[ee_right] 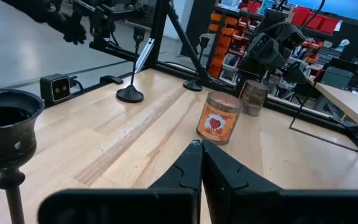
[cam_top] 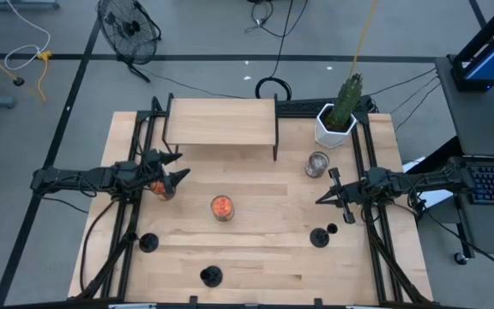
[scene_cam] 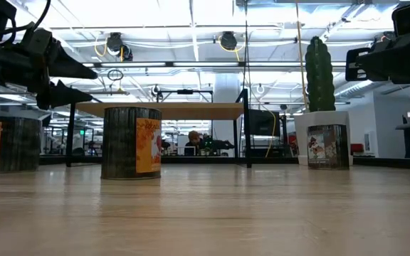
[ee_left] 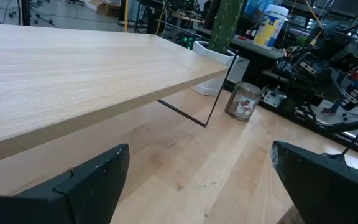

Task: Pick & Place candle stick holders
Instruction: Put the top orange scented candle on the shelf

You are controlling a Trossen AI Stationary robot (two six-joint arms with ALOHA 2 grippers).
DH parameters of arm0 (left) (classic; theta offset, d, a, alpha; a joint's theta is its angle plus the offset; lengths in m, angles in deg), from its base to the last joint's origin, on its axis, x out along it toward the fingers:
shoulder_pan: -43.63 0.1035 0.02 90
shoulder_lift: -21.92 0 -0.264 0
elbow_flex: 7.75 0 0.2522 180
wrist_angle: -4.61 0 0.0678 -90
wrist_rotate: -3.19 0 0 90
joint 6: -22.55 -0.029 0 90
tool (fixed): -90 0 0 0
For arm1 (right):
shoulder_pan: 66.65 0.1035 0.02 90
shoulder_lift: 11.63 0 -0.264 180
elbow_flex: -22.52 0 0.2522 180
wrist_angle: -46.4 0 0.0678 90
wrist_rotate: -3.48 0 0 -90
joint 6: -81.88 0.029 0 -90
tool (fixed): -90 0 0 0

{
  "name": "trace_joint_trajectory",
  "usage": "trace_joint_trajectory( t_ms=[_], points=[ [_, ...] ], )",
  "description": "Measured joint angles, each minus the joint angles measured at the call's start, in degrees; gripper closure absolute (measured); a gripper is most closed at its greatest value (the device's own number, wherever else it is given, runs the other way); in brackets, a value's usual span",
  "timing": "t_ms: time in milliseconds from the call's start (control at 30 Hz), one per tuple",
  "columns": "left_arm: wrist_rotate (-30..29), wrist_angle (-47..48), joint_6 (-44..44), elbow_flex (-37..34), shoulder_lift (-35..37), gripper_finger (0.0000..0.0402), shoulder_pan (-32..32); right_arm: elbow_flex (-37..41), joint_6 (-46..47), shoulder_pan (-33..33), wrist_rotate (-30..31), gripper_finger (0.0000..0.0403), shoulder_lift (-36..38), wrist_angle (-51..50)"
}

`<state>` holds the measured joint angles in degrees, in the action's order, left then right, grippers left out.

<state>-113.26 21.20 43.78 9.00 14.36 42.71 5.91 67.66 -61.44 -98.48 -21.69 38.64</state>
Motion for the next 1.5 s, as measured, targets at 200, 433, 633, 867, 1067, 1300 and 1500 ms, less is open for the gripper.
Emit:
trace_joint_trajectory(
  t_ms=[200, 433, 633, 867, 1067, 1300, 1500],
  points=[
    [-1.57, -1.34, -2.01, -0.09, 0.00, 0.0002, 0.00, 0.00, 0.00, 0.00, 0.15, 0.0403, 0.00, 0.07],
    [-2.03, -13.75, 3.16, -0.09, 0.00, 0.0002, 0.02, 0.00, 1.33, 0.00, 0.15, 0.0403, 0.00, 2.31],
    [-0.30, -19.79, 3.40, 0.09, 0.00, 0.0002, 0.02, 0.00, 1.47, 0.00, 0.17, 0.0403, 0.00, 4.51],
    [0.63, -6.20, 3.31, 9.78, -1.60, 0.0002, 0.00, 0.00, 0.99, 0.00, 0.19, 0.0403, 0.00, 5.36],
    [0.75, 14.64, 6.77, 25.49, -11.30, 0.0002, 0.00, 0.01, -4.01, 0.00, 0.19, 0.0403, 0.02, 5.87],
    [0.86, 40.61, 15.09, 43.57, -29.51, 0.0002, 0.00, 0.02, -4.92, 0.00, 0.19, 0.0403, 0.00, 5.81],
    [3.81, 65.78, 27.67, 55.10, -41.83, 0.0002, 0.95, 0.02, -6.05, 0.00, 0.11, 0.0403, 0.00, 5.81]
  ],
)
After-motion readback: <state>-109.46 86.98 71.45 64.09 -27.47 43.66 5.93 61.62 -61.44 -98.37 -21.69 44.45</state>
